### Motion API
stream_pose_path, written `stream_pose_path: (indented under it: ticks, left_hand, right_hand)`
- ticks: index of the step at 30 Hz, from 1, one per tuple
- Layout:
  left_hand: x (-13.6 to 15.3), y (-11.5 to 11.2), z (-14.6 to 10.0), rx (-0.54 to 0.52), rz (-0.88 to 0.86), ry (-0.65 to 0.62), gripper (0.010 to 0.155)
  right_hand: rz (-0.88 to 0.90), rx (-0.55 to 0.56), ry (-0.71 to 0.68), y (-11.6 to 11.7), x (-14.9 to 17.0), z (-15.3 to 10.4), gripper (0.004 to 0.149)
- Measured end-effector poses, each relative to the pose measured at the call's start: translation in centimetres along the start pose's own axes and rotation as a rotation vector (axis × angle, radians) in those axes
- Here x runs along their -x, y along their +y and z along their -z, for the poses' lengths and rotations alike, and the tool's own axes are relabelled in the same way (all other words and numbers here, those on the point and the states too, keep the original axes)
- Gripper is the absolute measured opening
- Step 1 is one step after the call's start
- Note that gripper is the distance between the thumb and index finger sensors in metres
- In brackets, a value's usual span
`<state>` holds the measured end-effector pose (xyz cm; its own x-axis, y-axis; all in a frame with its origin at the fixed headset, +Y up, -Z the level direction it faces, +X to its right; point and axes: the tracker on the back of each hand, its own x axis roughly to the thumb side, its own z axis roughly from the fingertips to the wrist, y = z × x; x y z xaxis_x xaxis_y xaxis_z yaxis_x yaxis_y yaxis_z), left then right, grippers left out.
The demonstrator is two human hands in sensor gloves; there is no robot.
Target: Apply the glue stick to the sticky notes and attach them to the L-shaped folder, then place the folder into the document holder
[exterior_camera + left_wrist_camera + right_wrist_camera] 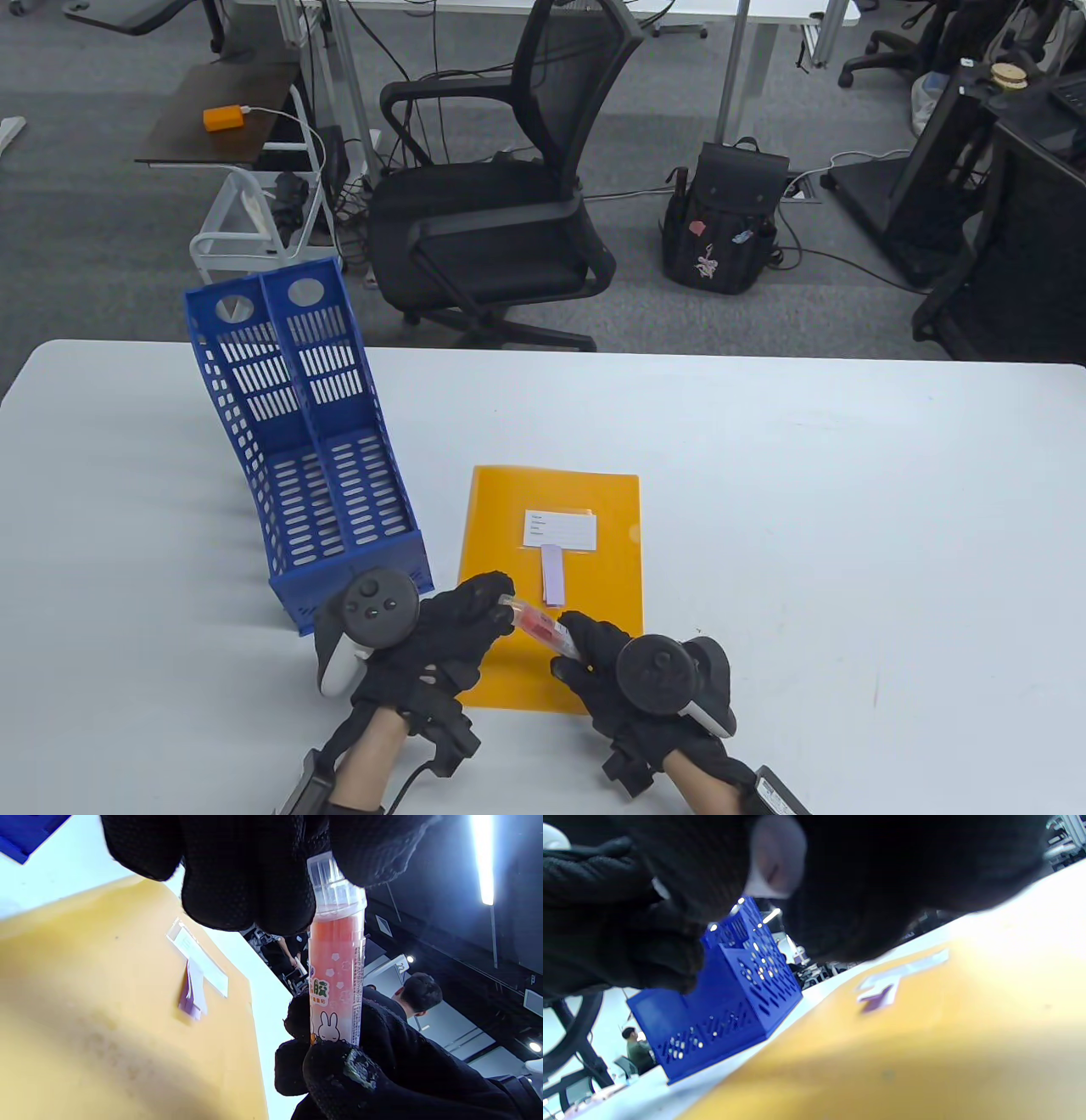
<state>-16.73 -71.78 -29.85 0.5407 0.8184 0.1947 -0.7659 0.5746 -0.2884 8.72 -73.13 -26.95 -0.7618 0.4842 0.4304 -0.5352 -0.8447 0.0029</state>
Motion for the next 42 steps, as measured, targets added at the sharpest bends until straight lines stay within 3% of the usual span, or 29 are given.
stream_pose_path:
  ticks: [4,12,16,25,34,42]
  left_hand:
    - [0.7,0.0,-0.2,0.050,0.050,0.011,0.055]
    - [3.2,0.2,-0.7,0.118,-0.078,0.006,0.055]
    - [3.9,0.1,-0.8,0.149,-0.120,0.012,0.055]
    - [4.1,-0.9,-0.5,0.177,-0.073,0.015,0.056]
    - [4.0,-1.1,-0.4,0.191,-0.138,-0.002,0.057]
    - [3.3,-1.7,-0.5,0.186,-0.155,-0.051,0.059]
  right_hand:
    - [-0.045,-0.015,-0.029,0.2,-0.6,-0.2,0.062]
    - [0.070,-0.065,-0.032,0.7,-1.3,-0.2,0.061]
    - [0.029,-0.070,-0.051,1.0,-1.6,-0.2,0.062]
    - [-0.008,-0.096,-0.058,1.2,-1.9,-0.3,0.062]
    - [0.100,-0.116,-0.030,1.1,-1.4,-0.1,0.062]
    - [-0.010,-0.086,-0.011,1.1,-1.1,0.0,0.060]
